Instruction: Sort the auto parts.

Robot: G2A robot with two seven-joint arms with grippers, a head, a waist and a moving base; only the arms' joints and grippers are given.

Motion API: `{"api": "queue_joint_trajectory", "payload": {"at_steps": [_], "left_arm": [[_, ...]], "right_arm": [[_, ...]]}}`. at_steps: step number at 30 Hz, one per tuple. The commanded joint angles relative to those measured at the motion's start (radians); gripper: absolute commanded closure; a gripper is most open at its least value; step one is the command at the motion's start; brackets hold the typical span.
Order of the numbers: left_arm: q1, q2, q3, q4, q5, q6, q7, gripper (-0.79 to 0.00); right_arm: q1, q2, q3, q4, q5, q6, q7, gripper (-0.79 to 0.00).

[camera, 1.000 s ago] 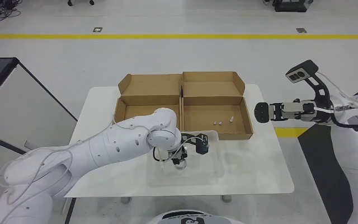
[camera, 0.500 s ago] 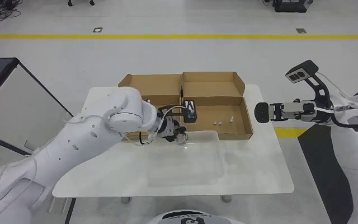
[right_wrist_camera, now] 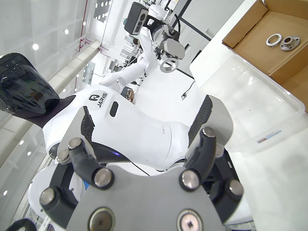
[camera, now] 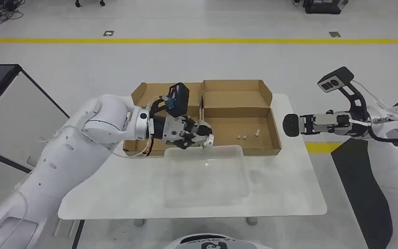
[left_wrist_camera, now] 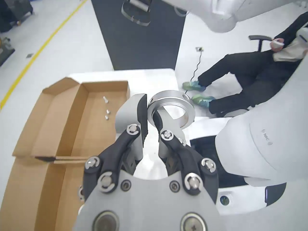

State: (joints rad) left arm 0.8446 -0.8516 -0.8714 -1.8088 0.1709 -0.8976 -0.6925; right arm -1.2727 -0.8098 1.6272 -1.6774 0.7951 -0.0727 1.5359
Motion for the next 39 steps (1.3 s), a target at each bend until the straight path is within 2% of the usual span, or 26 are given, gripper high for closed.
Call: {"api": "queue_joint_trajectory", "payload": {"at_steps": [1, 9, 12, 17, 21, 24, 33, 39], "left_arm": [[-0.008, -0.002, 0.008, 0.016, 0.009, -0.012, -0.01, 0.0], [-0.008, -0.002, 0.008, 0.016, 0.009, -0.012, -0.01, 0.0], [0.015, -0.006, -0.022, 0.013, -0.04, -0.002, 0.106, 0.0], [0.029, -0.018, -0.078, 0.008, -0.066, -0.056, 0.282, 0.0], [0.034, -0.034, -0.066, 0.019, -0.125, -0.115, 0.377, 0.0], [0.034, -0.049, -0.041, -0.007, -0.207, -0.115, 0.434, 0.0], [0.055, -0.084, -0.054, -0.078, -0.397, -0.115, 0.475, 0.0], [0.076, -0.108, -0.105, -0.076, -0.443, -0.115, 0.386, 0.0]], "right_arm": [[0.0, 0.0, 0.0, 0.0, 0.0, 0.0, 0.0, -0.785], [0.0, 0.0, 0.0, 0.0, 0.0, 0.0, 0.0, -0.785], [0.0, 0.0, 0.0, 0.0, 0.0, 0.0, 0.0, -0.785], [0.0, 0.0, 0.0, 0.0, 0.0, 0.0, 0.0, -0.785], [0.0, 0.0, 0.0, 0.0, 0.0, 0.0, 0.0, -0.785], [0.0, 0.0, 0.0, 0.0, 0.0, 0.0, 0.0, -0.785], [0.0, 0.0, 0.0, 0.0, 0.0, 0.0, 0.0, -0.785], [0.0, 0.0, 0.0, 0.0, 0.0, 0.0, 0.0, -0.785]]}}
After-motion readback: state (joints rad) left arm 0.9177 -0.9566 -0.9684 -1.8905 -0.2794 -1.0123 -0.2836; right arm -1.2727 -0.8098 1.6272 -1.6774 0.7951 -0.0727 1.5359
